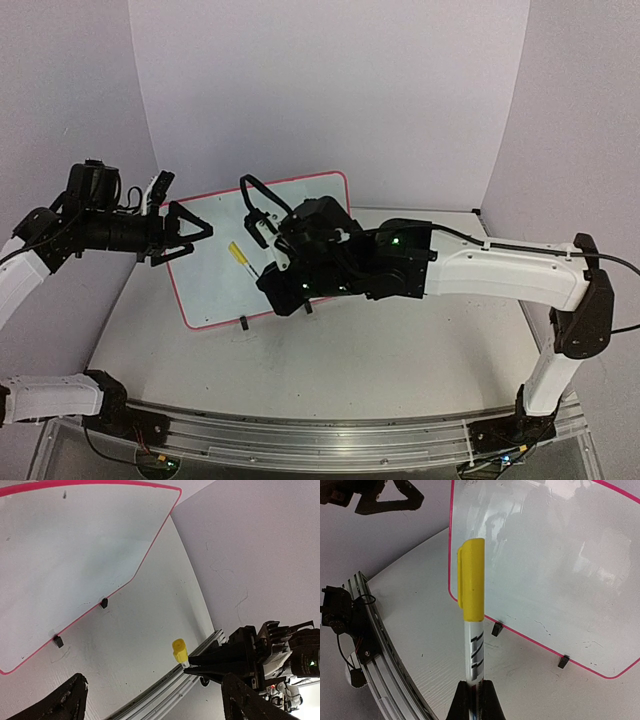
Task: Write a sentence on the whiteboard
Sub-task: Pass from the right arm to the left
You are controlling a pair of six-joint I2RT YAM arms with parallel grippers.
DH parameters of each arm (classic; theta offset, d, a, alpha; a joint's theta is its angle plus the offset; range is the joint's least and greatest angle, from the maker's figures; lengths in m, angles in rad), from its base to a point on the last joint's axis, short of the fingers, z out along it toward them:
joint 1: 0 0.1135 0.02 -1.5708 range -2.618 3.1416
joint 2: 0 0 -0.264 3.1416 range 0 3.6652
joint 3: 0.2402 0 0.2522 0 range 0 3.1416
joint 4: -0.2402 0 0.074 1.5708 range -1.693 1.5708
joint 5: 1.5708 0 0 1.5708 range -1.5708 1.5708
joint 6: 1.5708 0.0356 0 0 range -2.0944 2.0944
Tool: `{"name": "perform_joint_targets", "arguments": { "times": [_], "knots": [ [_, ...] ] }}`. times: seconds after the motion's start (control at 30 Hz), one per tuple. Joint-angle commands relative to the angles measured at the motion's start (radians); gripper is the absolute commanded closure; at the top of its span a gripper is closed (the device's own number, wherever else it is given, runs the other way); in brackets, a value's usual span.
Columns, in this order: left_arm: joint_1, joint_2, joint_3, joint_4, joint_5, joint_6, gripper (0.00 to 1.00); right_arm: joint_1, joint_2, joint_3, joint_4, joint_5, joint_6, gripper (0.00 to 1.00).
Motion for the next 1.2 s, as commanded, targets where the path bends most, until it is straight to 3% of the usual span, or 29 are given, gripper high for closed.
{"name": "perform_joint_targets", "arguments": {
  "times": [0.0,0.1,0.17,0.27,0.33,0.5,0.7,0.77,0.87,0.93,1.0,1.1,1.17],
  "knots": [
    [-0.099,0.062,0.002,0.141,-0.072,-0.039,0.07,-0.001,0.013,0.037,0.018,-0.015,-0.006,1.0],
    [-0.126,0.107,-0.007,0.193,-0.056,-0.062,0.08,-0.001,0.005,0.033,0.022,-0.017,-0.005,1.0],
    [-0.152,0.134,-0.019,0.237,-0.04,-0.08,0.17,-0.001,0.002,0.03,0.024,-0.011,-0.006,1.0],
    [-0.182,0.164,-0.017,0.259,-0.026,-0.086,0.39,-0.001,-0.004,0.023,0.024,0.002,-0.006,1.0],
    [-0.189,0.173,-0.009,0.261,-0.023,-0.084,0.46,-0.001,-0.004,0.021,0.024,0.012,-0.006,1.0],
    [-0.199,0.194,-0.01,0.266,0.013,-0.089,0.51,-0.001,0.003,0.022,0.024,0.043,-0.002,1.0],
    [-0.216,0.207,-0.018,0.253,0.009,-0.093,0.65,-0.001,0.004,0.022,0.026,0.075,0.003,1.0],
    [-0.217,0.208,-0.016,0.252,0.008,-0.093,0.74,-0.001,0.005,0.022,0.025,0.082,0.005,1.0],
    [-0.218,0.215,-0.014,0.254,0.014,-0.094,0.98,-0.002,0.003,0.02,0.026,0.099,0.01,1.0],
    [-0.218,0.215,-0.017,0.26,0.009,-0.1,1.0,-0.007,-0.004,0.012,0.032,0.107,0.025,0.98],
    [-0.218,0.206,-0.026,0.277,-0.023,-0.119,1.0,-0.023,-0.024,-0.009,0.056,0.106,0.058,0.8],
    [-0.218,0.176,-0.057,0.374,-0.073,-0.202,1.0,-0.067,-0.097,-0.113,0.164,0.054,0.116,0.32],
    [-0.218,0.158,-0.09,0.472,-0.098,-0.271,1.0,-0.105,-0.154,-0.204,0.282,-0.015,0.168,0.19]
  ]
}}
